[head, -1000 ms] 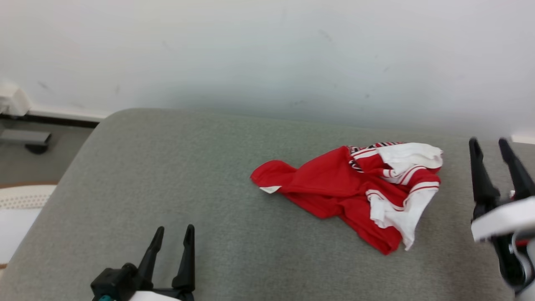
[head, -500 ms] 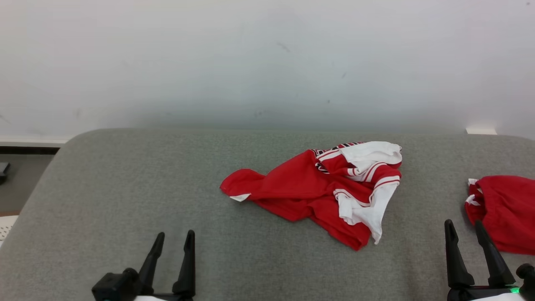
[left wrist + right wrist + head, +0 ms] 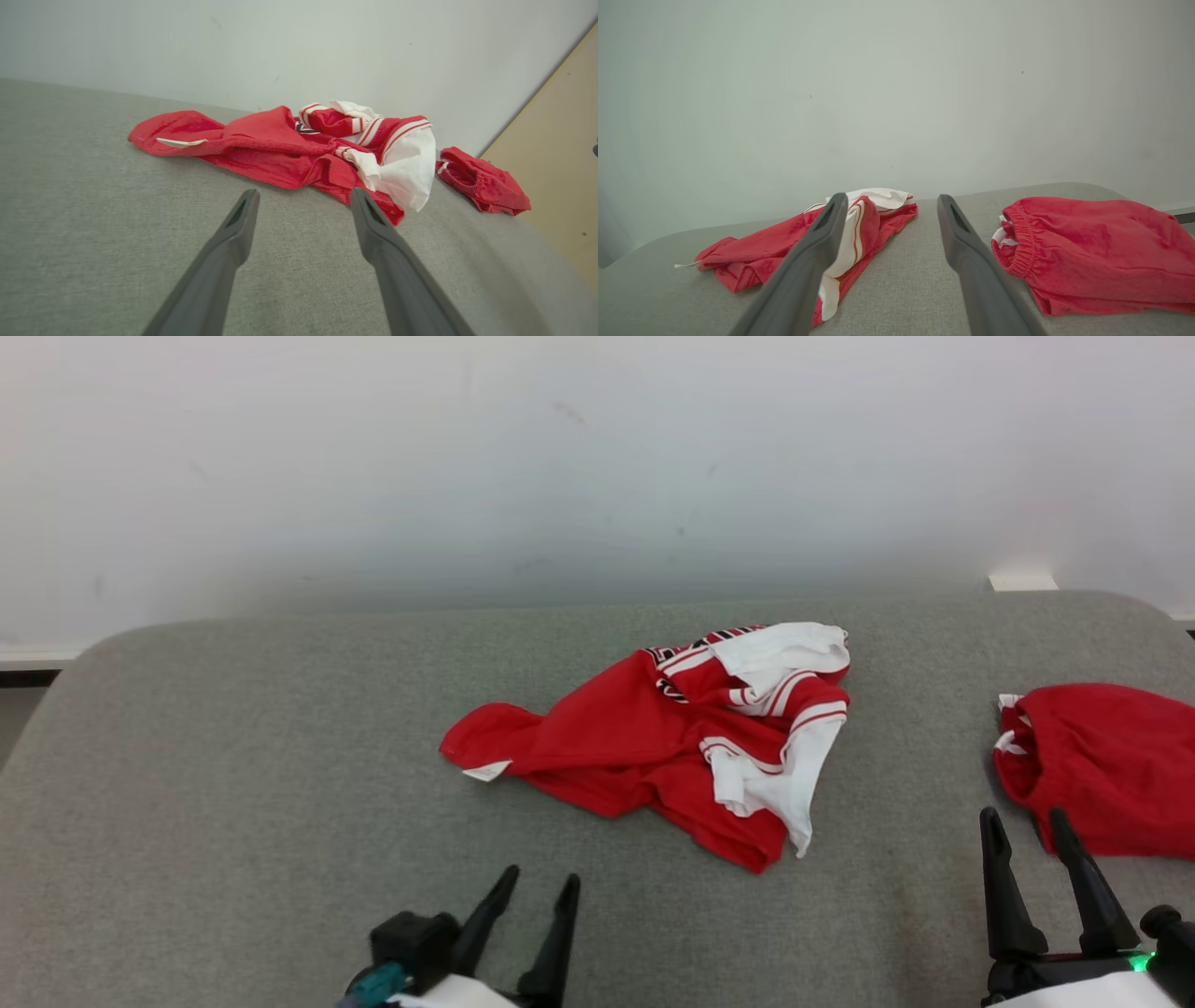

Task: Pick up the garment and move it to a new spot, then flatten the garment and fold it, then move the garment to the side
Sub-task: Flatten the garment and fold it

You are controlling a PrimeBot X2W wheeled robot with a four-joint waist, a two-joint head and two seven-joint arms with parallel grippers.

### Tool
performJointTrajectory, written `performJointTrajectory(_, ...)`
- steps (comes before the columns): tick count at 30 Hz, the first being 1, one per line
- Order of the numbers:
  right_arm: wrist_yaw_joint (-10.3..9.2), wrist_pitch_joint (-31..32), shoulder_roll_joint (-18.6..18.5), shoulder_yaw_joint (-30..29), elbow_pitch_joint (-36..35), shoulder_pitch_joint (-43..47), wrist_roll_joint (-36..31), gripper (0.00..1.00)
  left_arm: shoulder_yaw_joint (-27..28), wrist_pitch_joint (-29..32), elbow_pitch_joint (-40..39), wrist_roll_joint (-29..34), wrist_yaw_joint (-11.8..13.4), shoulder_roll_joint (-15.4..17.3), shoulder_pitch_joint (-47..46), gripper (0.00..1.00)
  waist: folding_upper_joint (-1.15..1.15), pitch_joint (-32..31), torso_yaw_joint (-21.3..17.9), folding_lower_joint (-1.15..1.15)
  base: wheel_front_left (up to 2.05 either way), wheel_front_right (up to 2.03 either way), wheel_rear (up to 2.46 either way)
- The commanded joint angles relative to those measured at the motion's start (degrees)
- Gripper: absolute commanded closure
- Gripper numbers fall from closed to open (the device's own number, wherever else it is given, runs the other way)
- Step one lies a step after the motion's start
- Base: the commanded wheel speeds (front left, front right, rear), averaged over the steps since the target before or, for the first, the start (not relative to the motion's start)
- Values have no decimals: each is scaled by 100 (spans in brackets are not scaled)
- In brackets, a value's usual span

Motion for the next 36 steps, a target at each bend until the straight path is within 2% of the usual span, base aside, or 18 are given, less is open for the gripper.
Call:
performJointTrajectory(1,-12,-15,13,-39,-51,-103,-34,0,-204,12,141,-82,-11,22,-179,0,0,177,-175,0,0,0,0)
performJointTrajectory(8,-12,-16,120,-129,-213,-390,-61,0,-1397,305,907,-510,-73,26,-1113,0,0,705,-719,0,0,0,0)
performJointTrajectory(16,-12,-15,217,-50,-282,-638,-28,0,-2185,431,1745,-1001,-28,24,-2123,0,0,1088,-1189,0,0,0,0)
performJointTrajectory(22,-12,-16,279,-74,-285,-732,-2,0,-2707,434,2178,-1272,131,24,-2638,0,0,1234,-1375,0,0,0,0)
performJointTrajectory(29,-12,-16,348,-28,-228,-793,-21,0,-3145,535,2587,-1565,445,28,-3099,0,0,1298,-1470,0,0,0,0)
performJointTrajectory(30,-12,-16,355,-19,-215,-804,-19,0,-3212,549,2619,-1607,465,25,-3159,2,0,1300,-1472,0,0,0,0)
performJointTrajectory(31,-12,-15,360,-15,-203,-812,-18,0,-3284,547,2647,-1642,488,26,-3217,39,0,1298,-1467,0,0,0,0)
performJointTrajectory(32,-12,-16,362,-8,-188,-816,-21,0,-3359,536,2677,-1682,504,26,-3273,82,0,1291,-1462,0,0,0,0)
performJointTrajectory(33,-12,-16,366,2,-175,-818,-28,0,-3423,510,2704,-1710,521,26,-3316,100,0,1281,-1458,0,0,0,0)
performJointTrajectory(36,-12,-16,358,-24,-147,-821,-36,0,-3580,387,2695,-1810,477,22,-3371,100,0,1214,-1408,0,0,0,0)
